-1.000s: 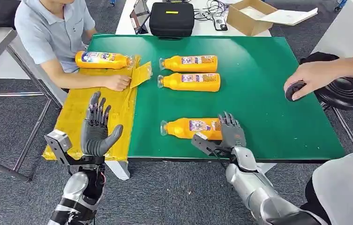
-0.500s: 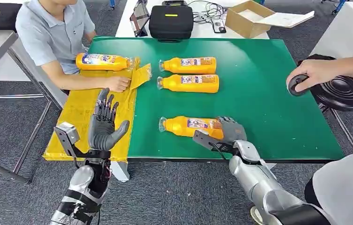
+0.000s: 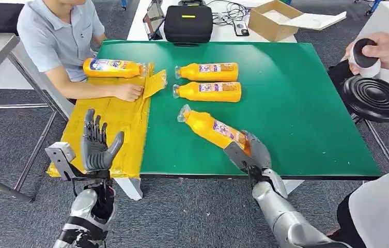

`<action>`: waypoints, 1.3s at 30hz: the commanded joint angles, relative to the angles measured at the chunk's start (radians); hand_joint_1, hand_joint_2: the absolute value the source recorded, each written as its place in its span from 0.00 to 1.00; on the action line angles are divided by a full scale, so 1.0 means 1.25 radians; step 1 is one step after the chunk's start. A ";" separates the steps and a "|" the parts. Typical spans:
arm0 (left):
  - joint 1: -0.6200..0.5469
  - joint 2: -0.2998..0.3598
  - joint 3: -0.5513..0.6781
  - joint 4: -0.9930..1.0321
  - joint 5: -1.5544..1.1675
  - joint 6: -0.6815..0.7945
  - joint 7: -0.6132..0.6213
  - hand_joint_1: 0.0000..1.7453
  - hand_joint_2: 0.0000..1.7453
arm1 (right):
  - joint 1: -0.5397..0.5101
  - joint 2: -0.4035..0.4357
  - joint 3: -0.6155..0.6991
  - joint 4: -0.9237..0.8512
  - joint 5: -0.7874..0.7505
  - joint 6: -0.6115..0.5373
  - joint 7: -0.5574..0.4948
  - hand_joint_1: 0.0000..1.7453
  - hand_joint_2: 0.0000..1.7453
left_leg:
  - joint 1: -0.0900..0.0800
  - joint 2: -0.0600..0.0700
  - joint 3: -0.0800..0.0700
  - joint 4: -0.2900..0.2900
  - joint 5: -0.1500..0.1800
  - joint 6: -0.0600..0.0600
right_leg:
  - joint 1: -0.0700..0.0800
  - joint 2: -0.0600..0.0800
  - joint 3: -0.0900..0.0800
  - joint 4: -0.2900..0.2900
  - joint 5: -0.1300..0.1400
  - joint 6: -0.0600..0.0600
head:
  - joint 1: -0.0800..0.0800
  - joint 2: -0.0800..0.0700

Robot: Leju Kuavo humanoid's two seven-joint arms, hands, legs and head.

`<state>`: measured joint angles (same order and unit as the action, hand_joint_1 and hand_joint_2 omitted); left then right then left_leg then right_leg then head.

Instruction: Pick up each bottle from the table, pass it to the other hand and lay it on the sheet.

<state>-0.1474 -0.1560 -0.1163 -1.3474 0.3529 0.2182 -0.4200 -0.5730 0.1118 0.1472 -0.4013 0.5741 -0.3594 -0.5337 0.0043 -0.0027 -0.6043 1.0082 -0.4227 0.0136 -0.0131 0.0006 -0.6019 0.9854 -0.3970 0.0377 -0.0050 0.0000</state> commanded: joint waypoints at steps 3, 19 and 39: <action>0.033 0.019 0.015 0.045 0.019 -0.037 0.030 0.00 1.00 | 0.050 0.023 -0.095 -0.097 -0.088 0.004 -0.049 1.00 1.00 | 0.000 0.001 0.001 -0.001 -0.001 -0.001 | 0.000 0.001 0.001 -0.001 -0.001 -0.001 | 0.000 0.000; 0.062 0.039 -0.138 0.048 -0.122 -0.191 -0.003 0.00 1.00 | 0.197 0.084 0.107 -0.348 -0.235 0.191 -0.103 1.00 1.00 | 0.000 0.000 -0.007 -0.001 -0.001 -0.001 | 0.000 -0.001 -0.007 0.000 -0.002 -0.001 | 0.000 0.000; 0.025 0.016 -0.190 0.048 0.003 -0.285 0.070 0.00 1.00 | 0.180 0.128 0.302 -0.276 -0.225 0.205 -0.115 1.00 1.00 | 0.000 0.000 -0.008 0.000 -0.001 -0.001 | 0.000 -0.001 -0.008 0.000 -0.001 -0.001 | 0.000 0.000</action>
<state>-0.0592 -0.1366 -0.3002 -1.3363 0.3304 -0.1164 -0.3528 -0.2964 0.2537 0.4033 -0.8267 0.2815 -0.1053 -0.6634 0.0042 -0.0034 -0.6170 1.0082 -0.4227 0.0137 -0.0138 -0.0001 -0.6143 0.9856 -0.3974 0.0377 -0.0046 0.0000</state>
